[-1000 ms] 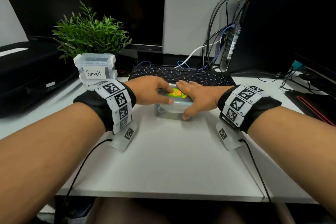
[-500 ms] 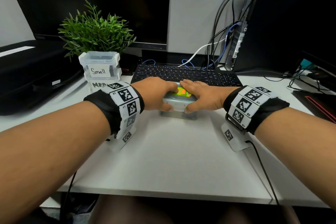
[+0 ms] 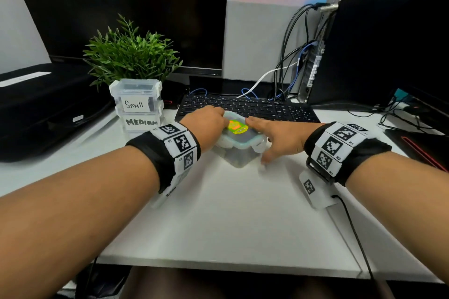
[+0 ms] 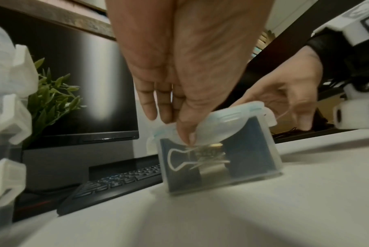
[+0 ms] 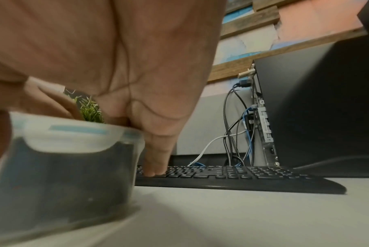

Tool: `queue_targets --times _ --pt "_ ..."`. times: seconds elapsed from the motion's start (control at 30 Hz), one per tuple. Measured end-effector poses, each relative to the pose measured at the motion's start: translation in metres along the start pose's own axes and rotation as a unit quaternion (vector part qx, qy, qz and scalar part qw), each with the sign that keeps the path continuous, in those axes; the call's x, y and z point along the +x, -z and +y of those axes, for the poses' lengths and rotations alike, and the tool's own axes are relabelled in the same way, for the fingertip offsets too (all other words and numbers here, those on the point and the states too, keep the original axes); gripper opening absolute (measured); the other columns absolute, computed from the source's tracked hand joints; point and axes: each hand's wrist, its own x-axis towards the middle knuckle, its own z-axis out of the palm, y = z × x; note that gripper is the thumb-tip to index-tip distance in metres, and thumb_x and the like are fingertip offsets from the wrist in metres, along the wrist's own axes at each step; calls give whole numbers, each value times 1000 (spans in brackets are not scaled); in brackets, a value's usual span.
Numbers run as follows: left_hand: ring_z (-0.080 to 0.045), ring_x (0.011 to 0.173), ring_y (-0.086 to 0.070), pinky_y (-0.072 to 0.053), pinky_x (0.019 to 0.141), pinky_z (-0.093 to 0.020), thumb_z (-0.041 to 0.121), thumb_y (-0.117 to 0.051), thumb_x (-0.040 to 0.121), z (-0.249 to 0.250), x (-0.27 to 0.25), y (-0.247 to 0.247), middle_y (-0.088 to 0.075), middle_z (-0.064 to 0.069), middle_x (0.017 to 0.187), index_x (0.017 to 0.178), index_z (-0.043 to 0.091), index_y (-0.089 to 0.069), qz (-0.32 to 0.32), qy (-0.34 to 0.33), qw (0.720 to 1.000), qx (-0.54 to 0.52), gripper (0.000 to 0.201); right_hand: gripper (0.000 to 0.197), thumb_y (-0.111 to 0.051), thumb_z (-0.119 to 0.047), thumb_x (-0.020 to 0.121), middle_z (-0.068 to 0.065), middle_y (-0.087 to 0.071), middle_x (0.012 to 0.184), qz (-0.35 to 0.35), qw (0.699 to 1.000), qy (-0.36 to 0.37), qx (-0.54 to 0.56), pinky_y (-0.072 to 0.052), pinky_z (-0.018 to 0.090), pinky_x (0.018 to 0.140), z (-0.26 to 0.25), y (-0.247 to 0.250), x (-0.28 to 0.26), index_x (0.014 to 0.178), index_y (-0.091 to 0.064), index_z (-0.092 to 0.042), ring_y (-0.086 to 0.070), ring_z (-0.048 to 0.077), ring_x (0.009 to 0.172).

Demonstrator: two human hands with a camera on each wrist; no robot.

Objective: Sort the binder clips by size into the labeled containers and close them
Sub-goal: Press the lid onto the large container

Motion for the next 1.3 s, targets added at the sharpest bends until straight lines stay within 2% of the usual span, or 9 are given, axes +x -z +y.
queue_targets --times 0.17,0.3,0.43,0.57,0.67,0.87,1.0,1.17,1.3 --pt "-26 99 -57 -50 80 -33 29 -57 79 12 -4 6 -54 -5 108 113 15 -59 -24 17 999 -41 37 88 -66 -13 83 -10 -16 157 3 999 -1 -37 -15 23 116 8 7 -16 152 -12 -25 -21 11 143" --pt "-24 90 -57 -51 77 -30 49 -56 77 18 -7 10 -57 -6 106 111 17 -58 -42 29 995 -85 47 84 -70 -20 84 -4 -35 150 36 999 -3 36 -33 33 110 11 -5 -17 150 -20 -27 -45 16 127" --pt "-18 81 -45 -40 71 -26 67 -49 80 29 -7 9 -54 -3 96 106 15 -59 -29 44 994 -99 59 79 -68 -29 86 -9 -28 152 32 997 10 72 -36 34 109 9 -7 -18 150 -21 -27 -46 17 125" --pt "-16 79 -45 -35 69 -25 61 -48 84 38 -4 6 -61 -4 92 100 11 -61 6 51 993 -103 55 75 -63 -37 88 -15 -20 155 29 998 13 61 -36 34 109 9 -6 -19 150 -22 -29 -48 14 122" --pt "-15 74 -45 -33 67 -25 58 -47 85 42 -4 7 -50 3 74 88 15 -56 21 57 992 -110 44 70 -64 -35 88 -10 -33 151 58 998 15 35 -39 35 105 6 -6 -19 148 -29 -31 -52 14 117" --pt "-20 74 -52 -40 65 -28 56 -49 84 42 -1 7 -56 -1 78 94 12 -58 -8 37 998 -58 46 67 -69 -36 83 -2 -51 139 89 996 9 -21 -42 36 102 1 -4 -17 143 -39 -30 -57 14 114" --pt "-19 70 -48 -38 64 -28 59 -48 83 45 -2 11 -46 4 63 75 17 -46 -14 24 999 -46 42 68 -71 -36 81 -4 -57 133 102 994 4 -31 -44 35 100 1 -4 -15 142 -42 -28 -59 13 110" --pt "-20 74 -47 -40 66 -30 56 -44 87 51 -5 19 -39 3 63 61 21 -29 -19 9 1000 -22 46 64 -69 -31 81 -4 -62 125 122 992 -1 -36 -45 34 98 -1 -5 -13 140 -45 -27 -60 14 107" --pt "-20 73 -51 -43 65 -29 54 -51 81 37 -3 22 -50 1 70 71 19 -52 -59 10 998 -13 37 65 -67 -31 81 -3 -57 132 109 993 -12 -32 -44 35 100 -3 -5 -17 141 -42 -31 -57 16 113"
